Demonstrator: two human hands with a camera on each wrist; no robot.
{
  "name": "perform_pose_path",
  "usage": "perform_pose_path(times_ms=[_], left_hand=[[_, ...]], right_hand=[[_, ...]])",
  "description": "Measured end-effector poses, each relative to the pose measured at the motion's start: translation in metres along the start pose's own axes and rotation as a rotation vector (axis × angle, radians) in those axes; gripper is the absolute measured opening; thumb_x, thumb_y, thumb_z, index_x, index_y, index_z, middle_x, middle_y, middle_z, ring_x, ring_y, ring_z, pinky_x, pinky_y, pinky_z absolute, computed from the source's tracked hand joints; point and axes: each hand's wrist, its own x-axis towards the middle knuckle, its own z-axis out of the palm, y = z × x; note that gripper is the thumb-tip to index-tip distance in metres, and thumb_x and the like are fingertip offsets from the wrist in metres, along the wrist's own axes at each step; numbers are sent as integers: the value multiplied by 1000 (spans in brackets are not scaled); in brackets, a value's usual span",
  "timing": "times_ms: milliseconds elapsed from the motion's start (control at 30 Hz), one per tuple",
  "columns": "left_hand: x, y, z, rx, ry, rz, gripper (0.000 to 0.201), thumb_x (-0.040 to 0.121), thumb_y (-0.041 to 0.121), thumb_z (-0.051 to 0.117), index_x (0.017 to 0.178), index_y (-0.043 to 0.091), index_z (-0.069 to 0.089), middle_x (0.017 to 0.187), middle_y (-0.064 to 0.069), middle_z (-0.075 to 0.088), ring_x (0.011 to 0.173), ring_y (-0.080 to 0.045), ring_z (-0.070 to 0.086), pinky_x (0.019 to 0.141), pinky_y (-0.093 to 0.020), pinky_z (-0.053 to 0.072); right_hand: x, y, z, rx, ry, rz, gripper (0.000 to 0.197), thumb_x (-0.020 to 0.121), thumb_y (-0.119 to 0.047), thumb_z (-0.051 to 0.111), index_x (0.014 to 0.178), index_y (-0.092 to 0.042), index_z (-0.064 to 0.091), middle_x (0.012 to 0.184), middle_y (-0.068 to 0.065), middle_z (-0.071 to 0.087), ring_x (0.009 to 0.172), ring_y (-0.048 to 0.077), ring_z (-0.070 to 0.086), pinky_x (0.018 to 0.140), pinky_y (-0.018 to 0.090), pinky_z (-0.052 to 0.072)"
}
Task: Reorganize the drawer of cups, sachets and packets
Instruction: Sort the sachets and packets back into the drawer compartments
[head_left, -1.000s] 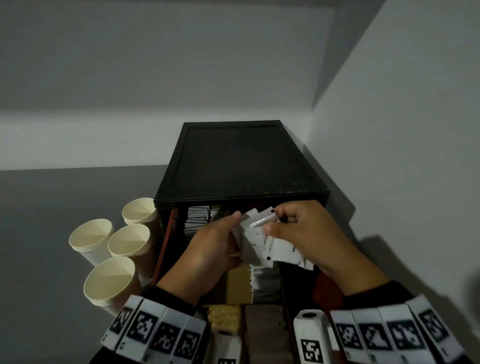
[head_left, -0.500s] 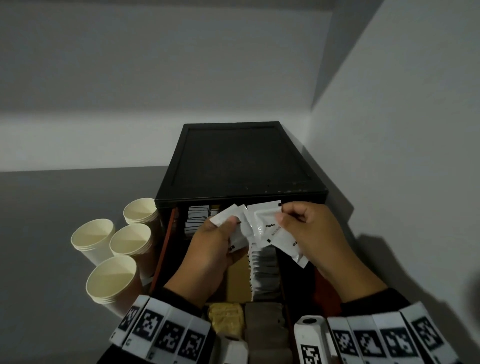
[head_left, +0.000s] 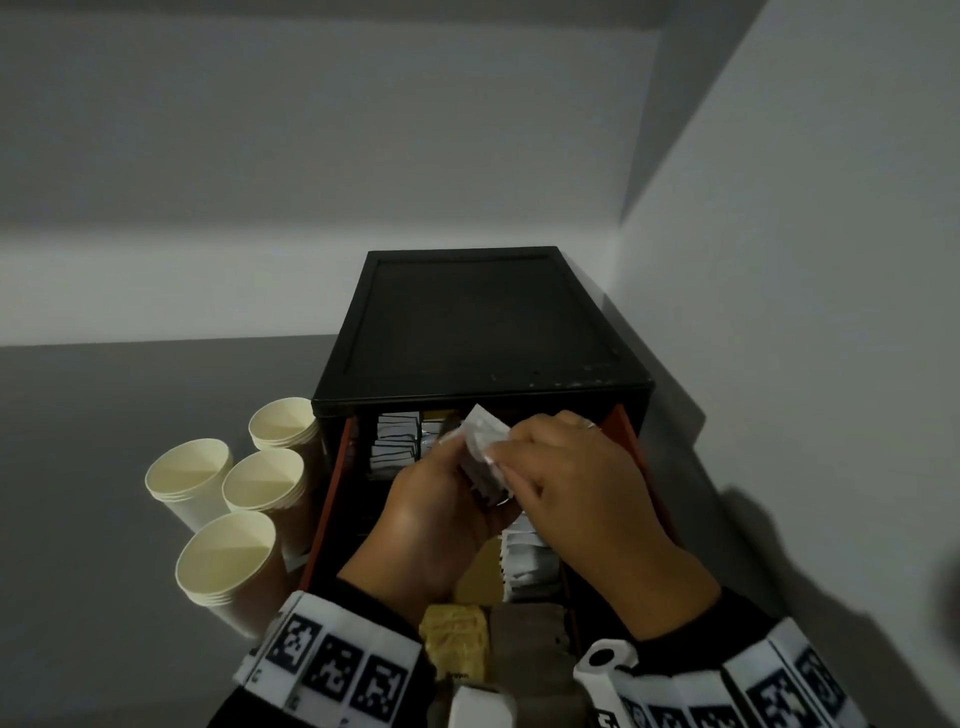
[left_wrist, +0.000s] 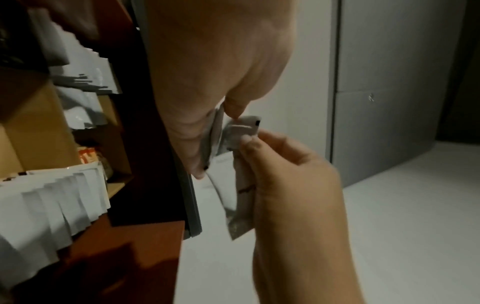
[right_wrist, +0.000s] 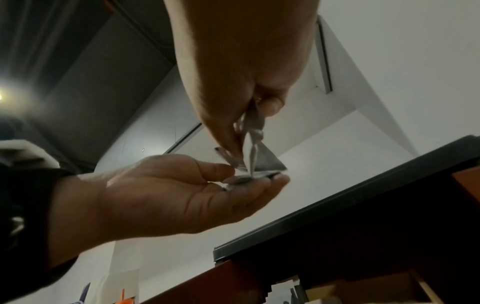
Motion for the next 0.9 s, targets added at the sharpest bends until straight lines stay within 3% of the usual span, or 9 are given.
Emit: perform_pose_path(times_ms=[133, 267, 367, 433, 533, 600, 700, 833, 900], left_hand=[[2, 11, -12, -14, -35, -66, 32, 98, 24, 37, 98, 3, 61, 75, -13, 70, 71, -24, 62, 70, -37, 48], [0, 15, -16, 59, -115, -114, 36, 95, 33, 40, 97, 8, 65, 79, -9, 71, 67, -18, 65, 61, -30, 52], [-1, 11, -19, 108, -160, -63, 38, 77, 19, 59, 112, 5, 61, 87, -11, 67, 71, -18, 65, 55, -25, 52], [0, 9, -21, 110, -142, -33, 43, 70, 10, 62, 112, 9, 59, 91, -11, 66, 78, -20, 65, 53, -23, 54], [0, 9, -22, 73, -67, 15, 29, 80, 1, 59, 107, 12, 57, 92, -12, 66, 79, -24, 64, 46, -23, 52], [0, 9, -23, 91, -29, 50, 24, 87, 1, 56, 106, 15, 56, 92, -11, 65, 78, -24, 64, 47, -24, 52], [-1, 8, -20, 111, -33, 94, 26, 88, 0, 54, 108, 17, 56, 94, -11, 64, 76, -22, 64, 50, -26, 54], [0, 5, -16, 70, -48, 109, 26, 90, 3, 49, 116, 7, 55, 104, -19, 63, 86, -27, 64, 75, -38, 54], [-1, 5, -14, 26, -65, 79, 31, 92, 7, 47, 121, -2, 54, 98, -18, 65, 81, -25, 67, 70, -34, 58]], right_hand=[[-5, 7, -7, 98, 24, -146, 27, 75, -16, 48, 74, -19, 75, 82, -9, 72, 69, 15, 58, 49, 20, 48], [-3, 17, -4, 199, -32, -95, 29, 74, -18, 47, 72, -17, 76, 83, -6, 74, 74, 6, 47, 53, 16, 45], [-4, 21, 2, 267, -87, -51, 24, 78, -12, 53, 80, -12, 76, 93, -3, 73, 90, 8, 51, 67, 5, 43], [-4, 23, 1, 435, -76, 136, 23, 84, -1, 59, 92, -15, 75, 110, -12, 65, 101, -6, 52, 81, -2, 37], [-7, 26, -4, 609, -26, 392, 33, 86, -4, 62, 90, -37, 64, 95, -18, 63, 80, -15, 58, 67, 2, 44], [-5, 27, -6, 591, 3, 473, 33, 87, -8, 62, 84, -40, 60, 82, -16, 62, 75, -15, 57, 63, 1, 42], [-4, 28, -5, 551, -43, 533, 28, 89, -11, 60, 79, -37, 60, 78, -14, 62, 72, -15, 56, 60, 1, 40], [-7, 20, 4, 642, -234, 639, 12, 91, -23, 59, 81, -22, 66, 73, -9, 63, 61, -3, 56, 55, 11, 40], [-9, 14, 9, 693, -300, 675, 19, 88, -32, 62, 73, -20, 64, 64, -9, 59, 54, -3, 53, 53, 15, 40]])
